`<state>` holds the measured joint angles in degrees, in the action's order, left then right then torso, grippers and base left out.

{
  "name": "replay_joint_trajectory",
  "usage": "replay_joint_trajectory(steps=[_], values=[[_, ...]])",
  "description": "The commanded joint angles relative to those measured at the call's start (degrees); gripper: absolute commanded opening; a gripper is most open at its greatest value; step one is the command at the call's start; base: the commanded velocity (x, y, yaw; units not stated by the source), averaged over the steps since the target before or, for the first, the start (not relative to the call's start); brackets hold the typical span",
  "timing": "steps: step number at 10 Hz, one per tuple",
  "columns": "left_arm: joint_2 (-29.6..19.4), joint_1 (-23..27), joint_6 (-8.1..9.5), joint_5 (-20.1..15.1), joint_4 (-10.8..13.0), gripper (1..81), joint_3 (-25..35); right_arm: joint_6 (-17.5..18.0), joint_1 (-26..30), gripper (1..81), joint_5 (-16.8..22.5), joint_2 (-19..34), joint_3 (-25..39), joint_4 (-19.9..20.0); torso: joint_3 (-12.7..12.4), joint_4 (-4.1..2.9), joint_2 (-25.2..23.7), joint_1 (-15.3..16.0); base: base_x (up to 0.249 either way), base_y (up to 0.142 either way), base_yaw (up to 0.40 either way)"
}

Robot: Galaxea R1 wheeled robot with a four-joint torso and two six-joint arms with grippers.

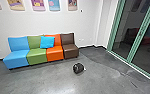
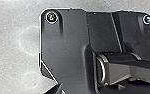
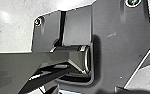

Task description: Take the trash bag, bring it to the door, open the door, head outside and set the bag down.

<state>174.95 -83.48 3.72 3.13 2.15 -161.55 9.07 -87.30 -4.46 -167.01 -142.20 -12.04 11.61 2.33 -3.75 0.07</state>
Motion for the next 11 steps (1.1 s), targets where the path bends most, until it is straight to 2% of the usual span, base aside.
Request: replay_joint_trajectory(steps=[1,11], values=[[0.06,1.96,-0.11,-3.22,0.58,81.1,-0.08,0.33,1.82,81.1,2.97,0.42,0.45,0.0,0.0,0.0,0.0,0.0,0.168,-0.068,0.0],[0.14,1.96,-0.03,-3.22,0.67,81.1,-0.08,0.33,1.9,81.1,3.06,0.42,0.45,-0.44,0.02,0.0,0.05,-0.02,0.159,-0.06,0.0]])
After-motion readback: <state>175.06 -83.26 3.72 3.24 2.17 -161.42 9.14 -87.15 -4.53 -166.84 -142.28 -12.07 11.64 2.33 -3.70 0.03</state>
